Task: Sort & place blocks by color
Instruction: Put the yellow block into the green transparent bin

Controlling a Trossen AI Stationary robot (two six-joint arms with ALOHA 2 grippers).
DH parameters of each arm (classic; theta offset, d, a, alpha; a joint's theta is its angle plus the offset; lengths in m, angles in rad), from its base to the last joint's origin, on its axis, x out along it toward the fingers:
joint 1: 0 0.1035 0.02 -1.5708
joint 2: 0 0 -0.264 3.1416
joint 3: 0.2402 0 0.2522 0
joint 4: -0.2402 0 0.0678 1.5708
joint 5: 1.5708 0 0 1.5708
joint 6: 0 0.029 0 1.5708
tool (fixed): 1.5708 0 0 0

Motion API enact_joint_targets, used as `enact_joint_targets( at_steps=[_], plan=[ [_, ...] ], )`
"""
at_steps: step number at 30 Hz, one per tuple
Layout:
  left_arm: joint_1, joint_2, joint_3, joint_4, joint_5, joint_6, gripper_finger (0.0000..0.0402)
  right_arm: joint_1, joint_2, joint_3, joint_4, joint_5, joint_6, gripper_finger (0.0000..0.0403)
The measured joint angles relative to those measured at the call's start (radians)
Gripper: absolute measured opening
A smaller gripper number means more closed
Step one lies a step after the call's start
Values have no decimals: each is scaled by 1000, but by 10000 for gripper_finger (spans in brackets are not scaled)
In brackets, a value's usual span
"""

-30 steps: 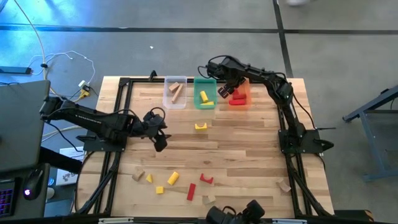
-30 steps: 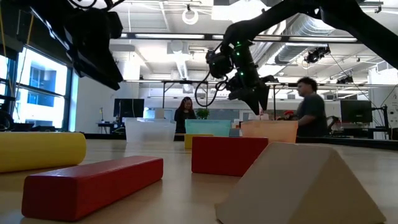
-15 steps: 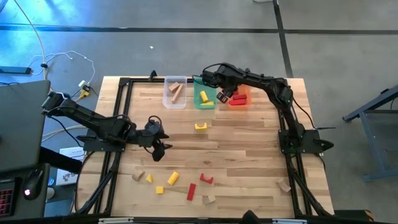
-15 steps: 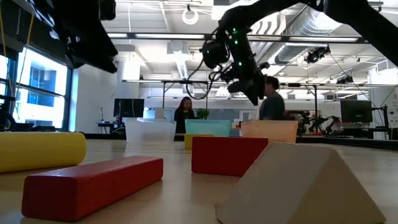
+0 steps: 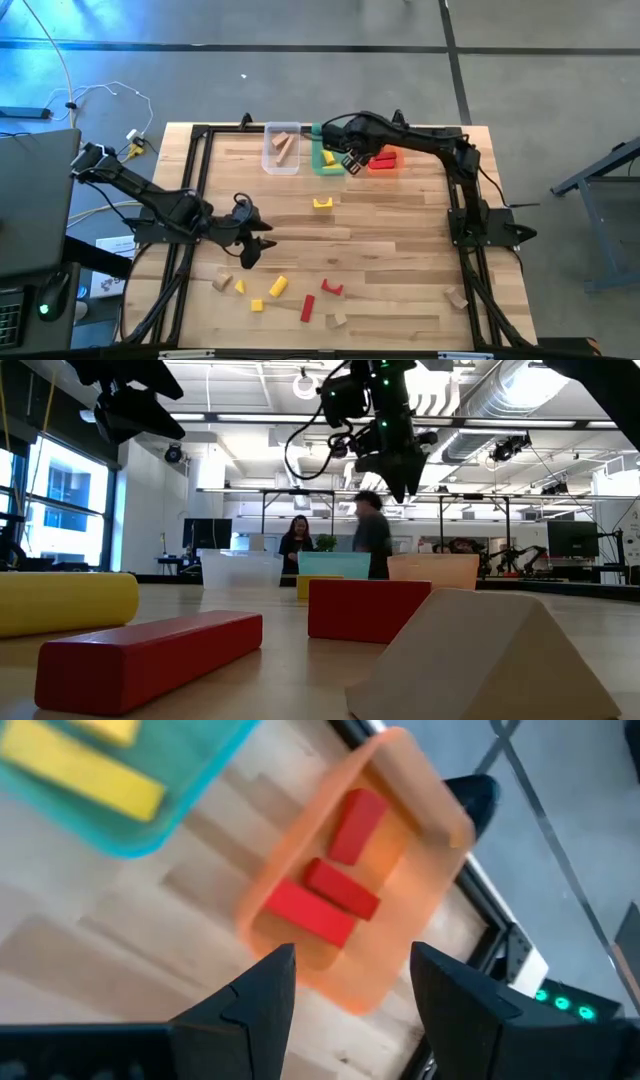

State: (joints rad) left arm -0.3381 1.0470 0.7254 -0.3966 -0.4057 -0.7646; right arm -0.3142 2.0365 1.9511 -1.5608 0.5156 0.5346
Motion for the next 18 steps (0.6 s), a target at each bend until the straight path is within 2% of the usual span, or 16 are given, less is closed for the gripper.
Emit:
enact_joint_targets(
  at_steps=[11, 18],
  plan=[
    [-70, 24, 1, 36, -8, -34, 226, 94, 0, 0, 21, -13, 8, 181],
    [-68, 41, 1, 42, -10, 55, 226, 151, 0, -1, 20, -23, 8, 181]
  ],
)
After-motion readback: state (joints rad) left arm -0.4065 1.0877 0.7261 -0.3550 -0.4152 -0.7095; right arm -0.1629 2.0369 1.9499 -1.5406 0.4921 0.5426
